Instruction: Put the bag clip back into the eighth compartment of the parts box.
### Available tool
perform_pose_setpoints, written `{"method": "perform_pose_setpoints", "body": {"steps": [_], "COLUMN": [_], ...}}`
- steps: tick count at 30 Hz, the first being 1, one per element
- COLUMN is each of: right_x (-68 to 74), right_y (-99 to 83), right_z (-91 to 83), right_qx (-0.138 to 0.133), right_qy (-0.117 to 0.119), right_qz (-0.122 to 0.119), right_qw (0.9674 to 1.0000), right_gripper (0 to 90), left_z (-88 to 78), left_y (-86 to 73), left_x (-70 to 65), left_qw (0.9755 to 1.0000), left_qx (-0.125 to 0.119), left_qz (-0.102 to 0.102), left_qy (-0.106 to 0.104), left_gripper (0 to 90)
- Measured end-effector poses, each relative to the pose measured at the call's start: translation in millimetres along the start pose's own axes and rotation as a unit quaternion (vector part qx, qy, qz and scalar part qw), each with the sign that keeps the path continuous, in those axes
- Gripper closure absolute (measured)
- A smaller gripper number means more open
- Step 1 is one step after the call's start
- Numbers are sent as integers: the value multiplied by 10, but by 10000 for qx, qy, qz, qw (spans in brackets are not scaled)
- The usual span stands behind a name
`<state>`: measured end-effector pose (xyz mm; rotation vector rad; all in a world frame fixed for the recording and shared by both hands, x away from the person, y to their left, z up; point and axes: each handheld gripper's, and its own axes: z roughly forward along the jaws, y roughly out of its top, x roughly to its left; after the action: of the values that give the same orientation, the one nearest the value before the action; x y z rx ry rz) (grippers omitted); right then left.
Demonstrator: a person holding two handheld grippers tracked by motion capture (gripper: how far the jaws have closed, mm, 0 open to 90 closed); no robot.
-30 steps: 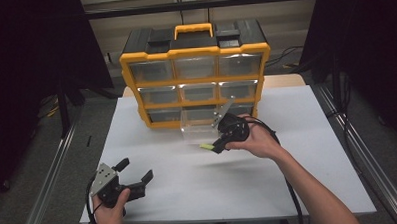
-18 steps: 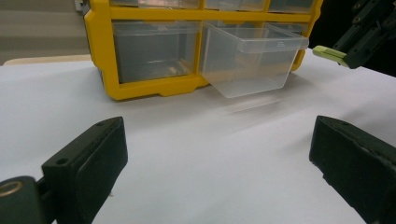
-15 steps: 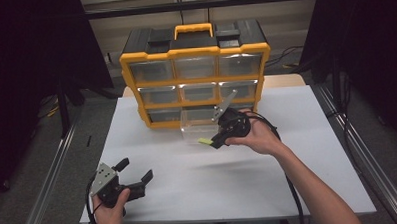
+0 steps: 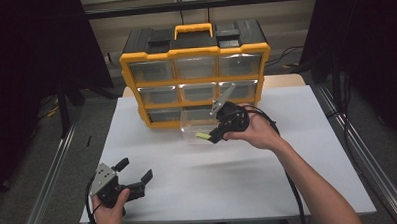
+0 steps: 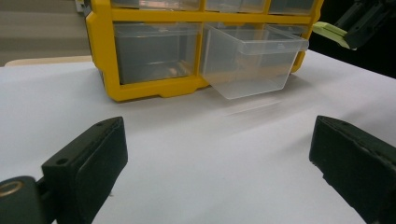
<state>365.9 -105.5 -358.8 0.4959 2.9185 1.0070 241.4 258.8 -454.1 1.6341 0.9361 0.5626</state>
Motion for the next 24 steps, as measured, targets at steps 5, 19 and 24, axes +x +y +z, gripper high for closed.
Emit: {"method": "perform_pose_setpoints", "body": {"steps": [5, 19, 24], "right_x": [-31, -100, -160], "right_y": [51, 174, 210], "right_z": [-50, -130, -164], "right_qx": [-29, 38, 95], "right_qy": [-91, -187, -200], "right_qz": [-7, -25, 97], "right_qw": [10000, 9998, 9997], "right_gripper": [784, 784, 784], "left_z": [-5, 7, 3], "left_y": [3, -4, -3], "left_x": [5, -2, 5], "left_qw": [10000, 10000, 10000], "left_qx": [21, -12, 32], "left_qz": [59, 0, 54], "left_qy": [-17, -56, -46], "left_gripper": [45, 45, 45]}}
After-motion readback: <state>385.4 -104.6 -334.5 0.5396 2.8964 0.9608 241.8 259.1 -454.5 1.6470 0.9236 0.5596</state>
